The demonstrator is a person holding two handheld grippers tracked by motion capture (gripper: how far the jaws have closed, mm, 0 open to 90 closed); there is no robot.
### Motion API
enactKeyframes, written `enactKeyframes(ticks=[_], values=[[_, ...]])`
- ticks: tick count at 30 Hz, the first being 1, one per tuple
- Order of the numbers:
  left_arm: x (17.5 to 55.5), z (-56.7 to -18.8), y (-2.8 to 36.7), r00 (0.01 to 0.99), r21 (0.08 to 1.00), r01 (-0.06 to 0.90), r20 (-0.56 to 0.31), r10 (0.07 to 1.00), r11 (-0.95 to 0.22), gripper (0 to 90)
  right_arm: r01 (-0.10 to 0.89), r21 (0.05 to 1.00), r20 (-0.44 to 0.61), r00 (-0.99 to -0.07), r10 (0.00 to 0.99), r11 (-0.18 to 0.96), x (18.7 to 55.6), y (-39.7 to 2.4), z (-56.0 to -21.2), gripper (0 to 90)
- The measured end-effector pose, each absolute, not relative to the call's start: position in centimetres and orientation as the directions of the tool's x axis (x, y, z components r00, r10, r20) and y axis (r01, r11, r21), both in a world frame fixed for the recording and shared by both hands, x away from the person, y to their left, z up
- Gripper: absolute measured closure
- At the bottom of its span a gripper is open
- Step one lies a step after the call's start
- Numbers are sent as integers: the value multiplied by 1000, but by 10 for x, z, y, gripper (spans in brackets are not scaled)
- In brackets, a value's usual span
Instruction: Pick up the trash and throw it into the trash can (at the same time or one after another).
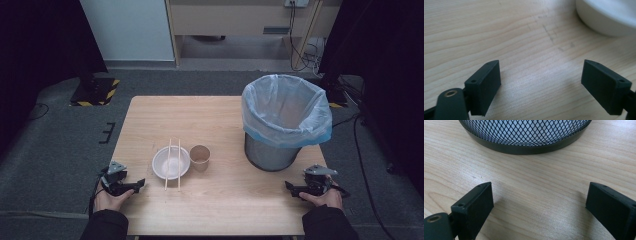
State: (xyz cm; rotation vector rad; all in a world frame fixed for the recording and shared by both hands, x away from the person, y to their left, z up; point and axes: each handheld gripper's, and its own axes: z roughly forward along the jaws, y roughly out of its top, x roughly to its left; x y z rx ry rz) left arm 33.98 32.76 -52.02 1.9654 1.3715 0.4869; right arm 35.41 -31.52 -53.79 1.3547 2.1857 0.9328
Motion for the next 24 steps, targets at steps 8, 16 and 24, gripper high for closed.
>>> enactKeyframes(ticks=[8,16,24], values=[[334,-501,330,324,777,600,-19,946,-190,194,622,719,8,-451,893,308,352,-316,-538,78],[328,-481,331,243,834,542,-37,969,-104,166,622,719,7,-453,892,310,352,-317,-538,77],[324,-458,311,286,882,463,-54,957,-88,201,625,718,9,-448,894,306,352,-316,-538,74]])
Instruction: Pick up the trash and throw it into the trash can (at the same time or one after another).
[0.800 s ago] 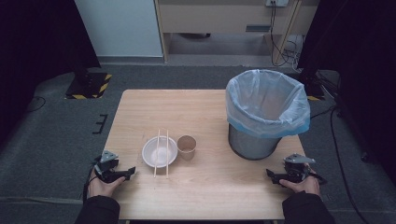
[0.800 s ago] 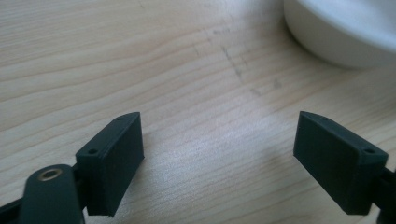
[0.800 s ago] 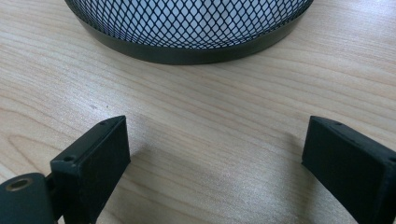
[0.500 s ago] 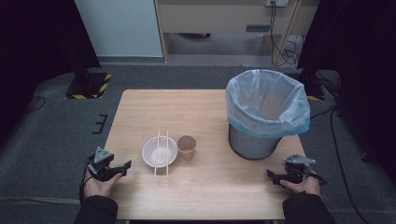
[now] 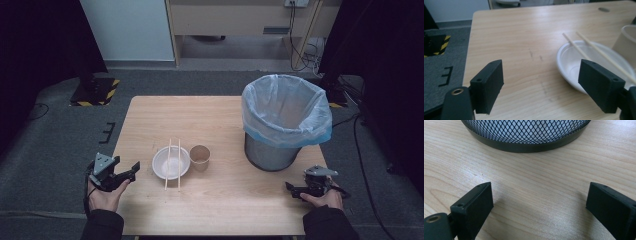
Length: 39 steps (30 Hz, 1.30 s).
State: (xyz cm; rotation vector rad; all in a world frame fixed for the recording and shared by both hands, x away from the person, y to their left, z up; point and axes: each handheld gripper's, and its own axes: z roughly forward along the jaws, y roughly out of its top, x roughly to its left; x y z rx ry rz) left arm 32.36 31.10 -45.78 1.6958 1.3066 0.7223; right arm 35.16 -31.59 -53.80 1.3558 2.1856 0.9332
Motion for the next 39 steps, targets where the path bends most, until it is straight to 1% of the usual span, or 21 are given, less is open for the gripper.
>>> enactKeyframes(ticks=[5,8,9,13,18,24,30,39], values=[[324,-450,302,289,891,447,-61,955,-78,229,626,718,8,-447,895,306,352,-316,-538,70],[326,-447,295,295,896,440,-85,952,-56,246,627,717,9,-446,895,305,352,-315,-538,65],[326,-445,292,299,899,436,-91,950,-51,264,627,716,9,-447,894,306,352,-315,-538,64],[330,-440,282,318,908,417,-102,943,-42,282,628,715,12,-449,893,307,352,-315,-538,57],[335,-441,274,333,908,417,-113,936,-39,318,629,715,12,-448,894,306,352,-314,-538,55],[343,-447,261,347,900,434,-115,931,-51,350,629,715,9,-446,895,306,352,-314,-538,52],[350,-458,245,371,880,465,-97,924,-94,410,629,715,10,-446,895,306,352,-314,-538,53],[362,-475,232,390,844,515,-74,918,-151,488,629,715,9,-446,895,306,352,-314,-538,53]])
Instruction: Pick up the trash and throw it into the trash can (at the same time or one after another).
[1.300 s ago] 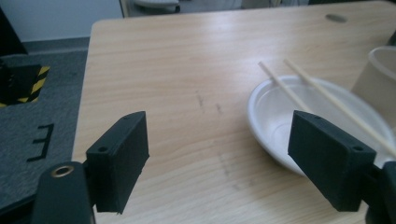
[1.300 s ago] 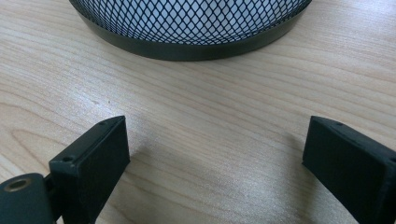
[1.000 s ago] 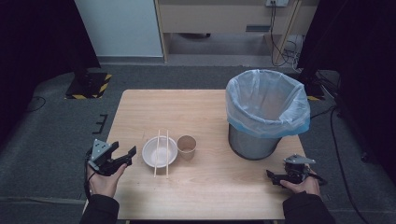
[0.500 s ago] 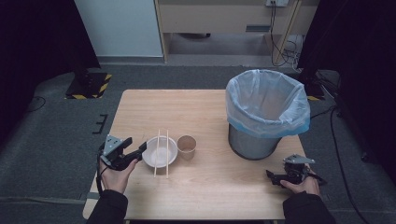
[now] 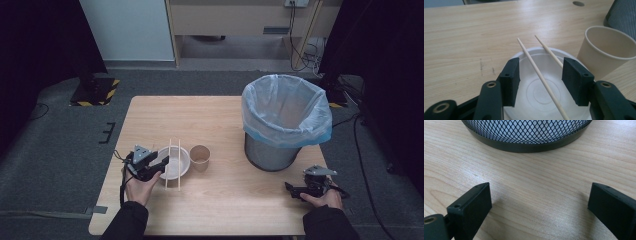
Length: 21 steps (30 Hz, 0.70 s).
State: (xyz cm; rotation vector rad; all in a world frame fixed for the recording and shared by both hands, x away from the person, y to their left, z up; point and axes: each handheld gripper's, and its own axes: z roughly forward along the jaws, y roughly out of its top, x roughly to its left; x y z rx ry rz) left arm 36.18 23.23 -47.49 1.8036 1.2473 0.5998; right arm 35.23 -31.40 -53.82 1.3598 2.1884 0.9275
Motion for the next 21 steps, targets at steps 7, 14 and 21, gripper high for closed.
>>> enactKeyframes(ticks=[7,14,21], values=[[368,-484,226,397,811,557,-74,915,-176,542,630,714,11,-445,895,304,352,-314,-538,53],[373,-490,223,387,784,594,-82,919,-180,616,629,715,10,-446,895,306,352,-314,-538,53],[376,-494,222,374,759,628,-100,922,-172,704,629,714,10,-447,894,306,352,-314,-538,53]])
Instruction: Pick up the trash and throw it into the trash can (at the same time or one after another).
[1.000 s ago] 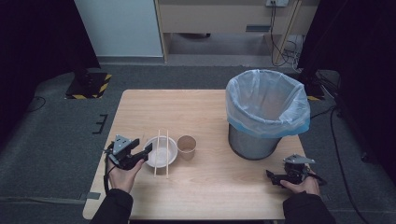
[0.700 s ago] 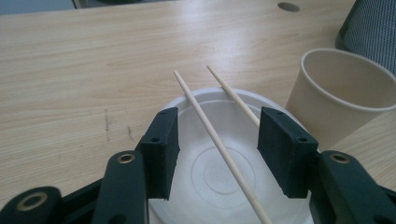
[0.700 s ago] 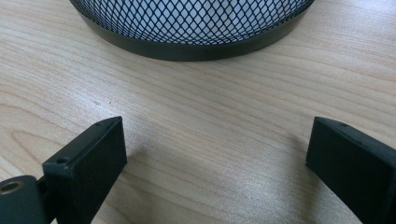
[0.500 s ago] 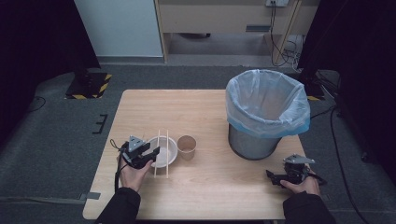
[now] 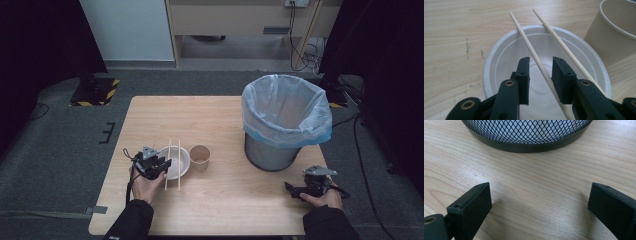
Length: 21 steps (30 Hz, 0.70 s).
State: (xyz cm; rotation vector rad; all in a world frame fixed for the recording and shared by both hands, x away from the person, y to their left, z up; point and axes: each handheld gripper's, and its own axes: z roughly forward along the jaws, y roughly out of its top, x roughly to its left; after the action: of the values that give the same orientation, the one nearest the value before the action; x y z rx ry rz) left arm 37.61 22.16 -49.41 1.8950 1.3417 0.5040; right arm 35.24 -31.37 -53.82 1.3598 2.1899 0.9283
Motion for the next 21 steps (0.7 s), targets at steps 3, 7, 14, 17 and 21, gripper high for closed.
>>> enactKeyframes(ticks=[3,7,14,17,21], values=[[378,-496,221,371,748,643,-116,921,-165,738,630,714,12,-447,895,305,352,-314,-538,53],[379,-496,221,356,741,652,-111,928,-161,789,629,714,10,-449,893,308,353,-314,-538,53],[380,-496,223,334,726,672,-122,934,-145,851,628,714,10,-451,892,309,353,-314,-538,53],[379,-494,225,328,729,670,-124,937,-138,852,627,715,9,-453,892,311,353,-314,-538,53],[378,-491,227,320,737,664,-125,939,-128,853,626,715,9,-454,891,312,353,-314,-538,53]])
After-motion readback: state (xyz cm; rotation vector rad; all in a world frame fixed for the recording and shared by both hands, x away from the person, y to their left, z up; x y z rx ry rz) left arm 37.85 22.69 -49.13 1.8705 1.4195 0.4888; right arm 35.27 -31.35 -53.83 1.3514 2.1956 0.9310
